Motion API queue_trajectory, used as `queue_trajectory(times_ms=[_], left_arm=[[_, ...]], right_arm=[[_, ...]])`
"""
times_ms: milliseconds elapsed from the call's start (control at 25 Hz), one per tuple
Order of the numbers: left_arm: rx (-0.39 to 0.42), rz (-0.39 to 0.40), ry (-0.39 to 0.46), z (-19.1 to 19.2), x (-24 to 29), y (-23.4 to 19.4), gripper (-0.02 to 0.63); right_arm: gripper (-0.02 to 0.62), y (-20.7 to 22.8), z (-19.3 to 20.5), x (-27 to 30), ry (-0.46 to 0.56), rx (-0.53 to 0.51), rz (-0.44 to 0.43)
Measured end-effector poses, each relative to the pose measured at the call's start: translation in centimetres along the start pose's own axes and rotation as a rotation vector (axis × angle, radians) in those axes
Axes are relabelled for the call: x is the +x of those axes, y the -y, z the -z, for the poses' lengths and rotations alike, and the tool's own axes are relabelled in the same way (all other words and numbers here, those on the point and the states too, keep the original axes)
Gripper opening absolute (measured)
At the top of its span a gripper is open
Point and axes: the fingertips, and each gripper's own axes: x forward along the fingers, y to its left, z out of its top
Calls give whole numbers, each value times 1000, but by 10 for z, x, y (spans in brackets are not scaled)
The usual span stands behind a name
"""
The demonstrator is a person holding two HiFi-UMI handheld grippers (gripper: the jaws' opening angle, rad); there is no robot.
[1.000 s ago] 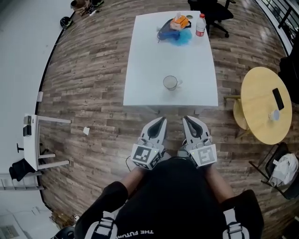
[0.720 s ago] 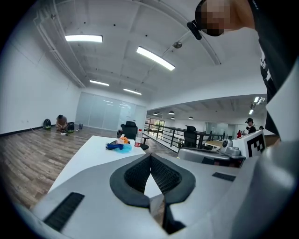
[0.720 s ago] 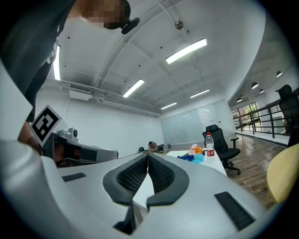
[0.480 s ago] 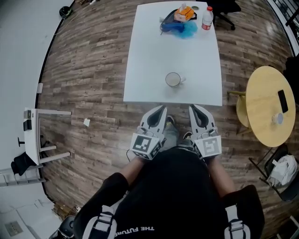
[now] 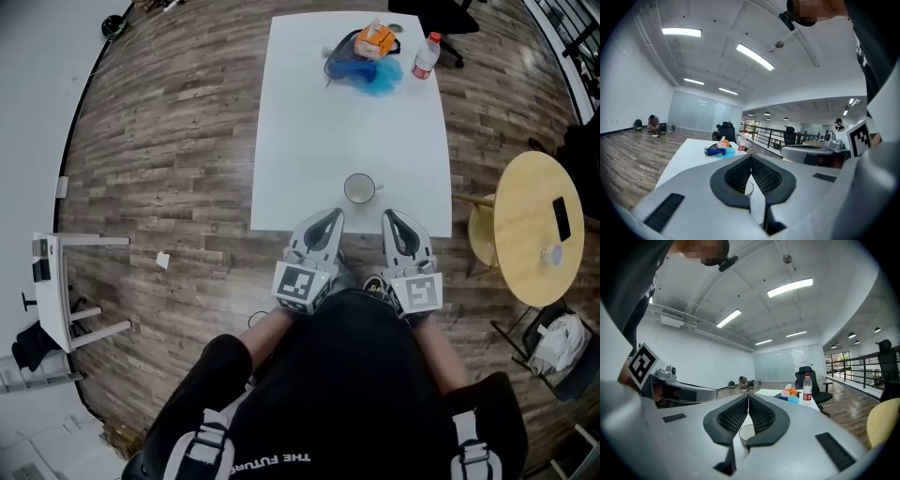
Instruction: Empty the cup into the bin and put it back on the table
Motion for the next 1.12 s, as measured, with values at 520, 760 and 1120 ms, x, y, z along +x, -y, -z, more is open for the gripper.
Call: queue_trajectory(times_ms=[520, 760, 1120], left_arm=[[5, -9, -20, 17, 59, -76, 21], [-76, -62, -16, 28, 104, -108, 21], [-5, 232, -54, 73, 109, -71, 261]], right_arm=[[17, 40, 28, 70, -73, -32, 91], [17, 90, 41, 104, -96, -13, 99], [21, 104, 92, 94, -211, 15, -3]])
